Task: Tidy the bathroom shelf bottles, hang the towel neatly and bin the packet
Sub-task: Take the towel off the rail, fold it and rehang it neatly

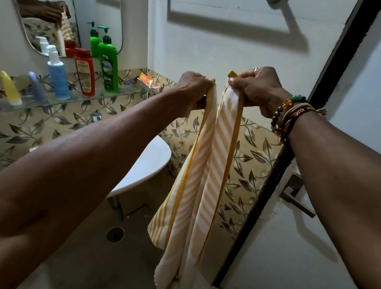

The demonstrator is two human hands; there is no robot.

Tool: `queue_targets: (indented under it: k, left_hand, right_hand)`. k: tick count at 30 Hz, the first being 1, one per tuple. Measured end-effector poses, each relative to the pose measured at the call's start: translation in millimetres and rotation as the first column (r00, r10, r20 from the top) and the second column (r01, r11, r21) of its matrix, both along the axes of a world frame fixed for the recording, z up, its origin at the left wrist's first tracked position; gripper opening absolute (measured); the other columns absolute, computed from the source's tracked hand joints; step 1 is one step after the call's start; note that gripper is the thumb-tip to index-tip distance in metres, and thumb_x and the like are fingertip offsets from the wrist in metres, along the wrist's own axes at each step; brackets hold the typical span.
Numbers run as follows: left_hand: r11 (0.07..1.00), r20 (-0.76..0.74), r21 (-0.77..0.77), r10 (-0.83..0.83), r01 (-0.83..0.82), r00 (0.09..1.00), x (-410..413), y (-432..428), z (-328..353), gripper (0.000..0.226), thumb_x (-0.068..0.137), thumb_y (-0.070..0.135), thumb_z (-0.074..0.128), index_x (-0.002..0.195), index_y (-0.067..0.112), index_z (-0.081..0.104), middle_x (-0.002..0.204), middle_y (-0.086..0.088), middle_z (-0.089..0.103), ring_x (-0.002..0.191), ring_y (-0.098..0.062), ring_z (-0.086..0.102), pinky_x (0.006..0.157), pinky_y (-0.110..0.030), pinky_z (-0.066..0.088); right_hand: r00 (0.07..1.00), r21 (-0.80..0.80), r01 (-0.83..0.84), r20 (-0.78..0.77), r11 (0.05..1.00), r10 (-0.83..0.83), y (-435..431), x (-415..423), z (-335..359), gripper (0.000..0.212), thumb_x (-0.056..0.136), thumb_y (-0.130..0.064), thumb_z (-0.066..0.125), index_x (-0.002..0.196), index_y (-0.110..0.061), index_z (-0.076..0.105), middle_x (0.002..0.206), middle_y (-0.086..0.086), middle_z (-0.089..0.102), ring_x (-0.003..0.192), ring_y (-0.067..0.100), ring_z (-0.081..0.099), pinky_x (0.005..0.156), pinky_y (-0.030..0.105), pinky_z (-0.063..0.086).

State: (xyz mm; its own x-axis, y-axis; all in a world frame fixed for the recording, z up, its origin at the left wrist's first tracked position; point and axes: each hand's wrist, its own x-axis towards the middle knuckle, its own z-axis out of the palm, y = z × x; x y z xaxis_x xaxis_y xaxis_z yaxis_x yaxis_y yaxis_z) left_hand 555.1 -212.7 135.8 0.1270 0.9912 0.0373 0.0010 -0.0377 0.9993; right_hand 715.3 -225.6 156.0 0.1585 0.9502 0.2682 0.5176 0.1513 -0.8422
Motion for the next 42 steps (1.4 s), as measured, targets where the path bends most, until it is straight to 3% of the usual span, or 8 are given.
queue_targets:
  k: [3, 10, 14, 19, 24, 29, 32, 42]
  left_hand:
    - [1.0, -0.024, -0.005, 0.028, -0.029, 0.999, 3, 2, -1, 0.014, 0.092, 0.012, 0.064, 0.088, -0.001, 0.065, 0.08, -0.012, 0.061, 0.062, -0.02, 0.063, 0.056, -0.028, 0.06]
    - [0.996, 0.16, -0.08, 0.038, -0.025, 0.986, 11, 9, 2, 0.008, 0.087, 0.0, 0.063, 0.085, -0.007, 0.064, 0.067, -0.016, 0.072, 0.064, -0.027, 0.074, 0.058, -0.031, 0.061]
    - [0.996, 0.236, -0.083, 0.033, -0.014, 0.971, 8, 12, 0, 0.01, 0.082, -0.002, 0.066, 0.089, -0.01, 0.065, 0.081, -0.02, 0.072, 0.07, -0.03, 0.074, 0.068, -0.036, 0.063]
    - [0.995, 0.201, -0.099, 0.007, 0.013, 0.98, 12, 13, 3, 0.016, 0.088, 0.009, 0.066, 0.096, -0.005, 0.067, 0.088, -0.013, 0.067, 0.061, -0.021, 0.068, 0.057, -0.03, 0.059]
    - [0.986, 0.181, -0.135, -0.074, 0.099, 0.981, 8, 12, 4, 0.014, 0.087, 0.012, 0.064, 0.095, 0.001, 0.068, 0.094, -0.015, 0.064, 0.073, -0.025, 0.067, 0.073, -0.034, 0.061]
    - [0.985, -0.088, 0.156, -0.055, 0.068, 0.995, 2, 14, -14, 0.03, 0.092, 0.002, 0.059, 0.121, 0.003, 0.057, 0.105, -0.01, 0.063, 0.091, -0.02, 0.061, 0.061, -0.021, 0.052]
    - [0.959, -0.124, 0.265, -0.074, 0.105, 0.99, -1, 12, -28, 0.011, 0.096, 0.013, 0.059, 0.105, 0.008, 0.057, 0.095, -0.007, 0.065, 0.084, -0.016, 0.067, 0.068, -0.023, 0.058]
    - [0.916, -0.377, 0.342, -0.071, 0.21, 0.924, -8, 12, -45, 0.025, 0.094, 0.027, 0.062, 0.113, 0.015, 0.051, 0.113, -0.008, 0.064, 0.1, -0.023, 0.067, 0.083, -0.038, 0.059]
  right_hand:
    - [0.978, 0.065, -0.011, 0.21, 0.998, -0.003, -2, -5, -1, 0.016, 0.079, -0.014, 0.076, 0.094, -0.007, 0.075, 0.089, 0.007, 0.073, 0.079, 0.021, 0.072, 0.071, 0.039, 0.062]
    - [0.995, -0.041, -0.065, 0.079, 0.997, 0.068, -1, -10, 2, 0.017, 0.084, -0.009, 0.069, 0.096, 0.003, 0.07, 0.086, 0.015, 0.074, 0.072, 0.026, 0.075, 0.07, 0.043, 0.062]
    - [0.981, -0.065, -0.088, 0.165, 0.994, 0.098, -1, -11, 4, 0.025, 0.081, -0.014, 0.069, 0.096, 0.005, 0.071, 0.087, 0.016, 0.074, 0.075, 0.028, 0.074, 0.074, 0.044, 0.062]
    - [0.956, -0.025, -0.103, 0.274, 0.994, 0.106, 0, -11, 2, 0.029, 0.074, -0.023, 0.081, 0.094, -0.002, 0.075, 0.089, 0.012, 0.074, 0.081, 0.026, 0.073, 0.075, 0.04, 0.062]
    - [0.973, 0.044, -0.023, 0.231, 0.999, 0.013, 6, -9, -3, 0.009, 0.081, -0.011, 0.073, 0.088, -0.006, 0.076, 0.083, 0.011, 0.074, 0.078, 0.026, 0.073, 0.069, 0.04, 0.063]
    - [0.996, 0.09, -0.081, -0.018, 0.993, 0.083, 7, -12, -1, 0.008, 0.093, -0.014, 0.064, 0.086, -0.015, 0.068, 0.09, 0.003, 0.068, 0.089, 0.022, 0.069, 0.072, 0.033, 0.061]
    - [0.992, 0.164, -0.09, -0.071, 0.982, 0.103, 8, -17, 6, 0.016, 0.094, -0.009, 0.06, 0.083, -0.019, 0.064, 0.086, -0.002, 0.065, 0.084, 0.016, 0.066, 0.069, 0.026, 0.06]
    - [0.98, 0.353, 0.184, -0.138, 0.917, -0.144, 16, -13, 4, 0.004, 0.095, -0.018, 0.061, 0.095, -0.021, 0.064, 0.085, -0.012, 0.063, 0.082, 0.005, 0.062, 0.079, 0.022, 0.057]
